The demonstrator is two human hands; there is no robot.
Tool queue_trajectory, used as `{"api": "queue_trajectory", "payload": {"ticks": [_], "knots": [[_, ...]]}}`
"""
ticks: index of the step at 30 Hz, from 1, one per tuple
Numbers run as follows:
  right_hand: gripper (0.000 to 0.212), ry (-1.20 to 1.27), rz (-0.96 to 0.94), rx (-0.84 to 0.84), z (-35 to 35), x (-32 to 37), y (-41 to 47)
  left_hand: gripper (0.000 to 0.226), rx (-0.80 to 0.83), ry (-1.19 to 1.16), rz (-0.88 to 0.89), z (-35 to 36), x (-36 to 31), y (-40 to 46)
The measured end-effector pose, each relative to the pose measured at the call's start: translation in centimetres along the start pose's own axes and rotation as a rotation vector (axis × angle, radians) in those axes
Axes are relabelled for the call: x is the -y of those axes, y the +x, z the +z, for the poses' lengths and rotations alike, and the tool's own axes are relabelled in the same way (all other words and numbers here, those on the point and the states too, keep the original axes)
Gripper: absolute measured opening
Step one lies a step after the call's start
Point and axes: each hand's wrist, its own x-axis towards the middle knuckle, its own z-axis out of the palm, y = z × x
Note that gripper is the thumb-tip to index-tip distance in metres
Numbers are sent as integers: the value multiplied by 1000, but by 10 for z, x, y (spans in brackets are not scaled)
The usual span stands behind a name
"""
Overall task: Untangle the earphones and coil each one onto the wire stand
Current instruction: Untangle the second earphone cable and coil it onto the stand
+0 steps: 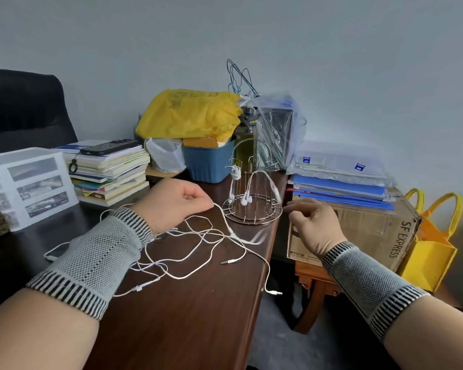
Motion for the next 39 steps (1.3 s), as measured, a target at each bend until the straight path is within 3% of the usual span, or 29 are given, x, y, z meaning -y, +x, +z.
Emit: {"api": "queue_trajectory", "payload": {"ticks": [4, 6, 9, 11, 17, 21, 29, 35, 39], "knots": [[54, -69, -154, -74, -2, 19, -6, 8, 14, 32, 59, 16, -16, 3], [43, 14, -240, -29, 7, 37, -11, 10, 16, 49, 91, 24, -25, 6], [30, 245, -218, 212, 26, 60, -18, 15, -12, 46, 127, 32, -34, 9], [25, 307, -211, 263, 33, 64, -18, 19, -24, 40, 123, 32, -34, 9], [41, 50, -197, 150, 20, 49, -13, 8, -12, 84, 43, 21, -18, 7], [34, 66, -65, 5, 4, 30, -7, 7, -129, 15, -63, 5, 2, 9], [48, 59, 189, -319, -6, -9, 13, 9, -324, -112, -202, -15, 36, 14], [41, 85, 238, -328, -7, -11, 14, 5, -374, -241, -213, -14, 40, 16], [34, 116, 246, -230, -4, -12, 12, 7, -338, -251, -170, -5, 29, 15]]}}
